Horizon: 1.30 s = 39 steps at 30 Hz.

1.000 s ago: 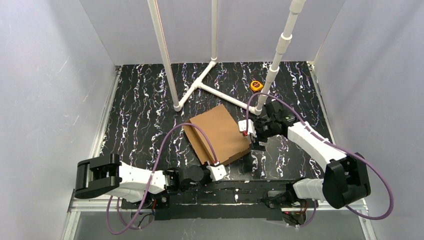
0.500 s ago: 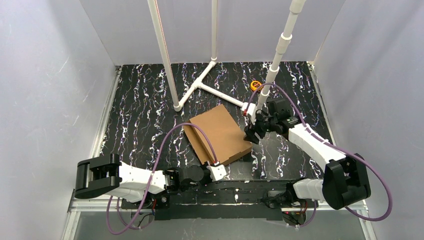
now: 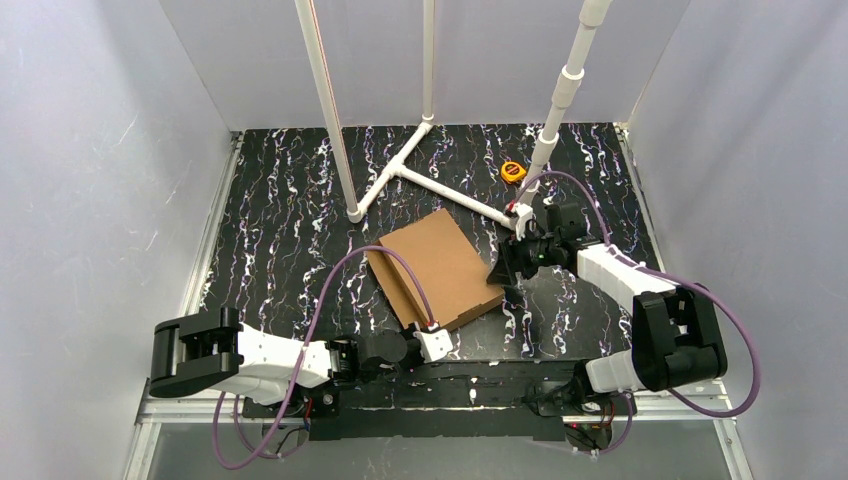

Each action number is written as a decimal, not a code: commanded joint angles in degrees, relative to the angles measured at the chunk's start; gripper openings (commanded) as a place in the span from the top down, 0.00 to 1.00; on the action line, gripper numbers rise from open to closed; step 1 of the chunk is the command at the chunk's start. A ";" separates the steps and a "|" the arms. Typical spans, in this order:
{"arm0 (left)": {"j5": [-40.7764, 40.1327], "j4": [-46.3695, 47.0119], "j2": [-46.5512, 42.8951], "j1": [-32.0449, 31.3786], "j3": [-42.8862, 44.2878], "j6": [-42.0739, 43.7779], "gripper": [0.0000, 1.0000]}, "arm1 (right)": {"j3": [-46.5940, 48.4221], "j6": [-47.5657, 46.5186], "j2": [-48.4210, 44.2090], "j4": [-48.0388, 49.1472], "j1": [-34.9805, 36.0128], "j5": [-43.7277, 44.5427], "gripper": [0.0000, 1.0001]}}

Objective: Fold the paper box

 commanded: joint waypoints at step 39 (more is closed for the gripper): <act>-2.14 3.15 -9.17 0.78 -6.94 -2.57 1.00 | 1.14 3.84 11.69 -1.56 -3.82 -1.58 0.54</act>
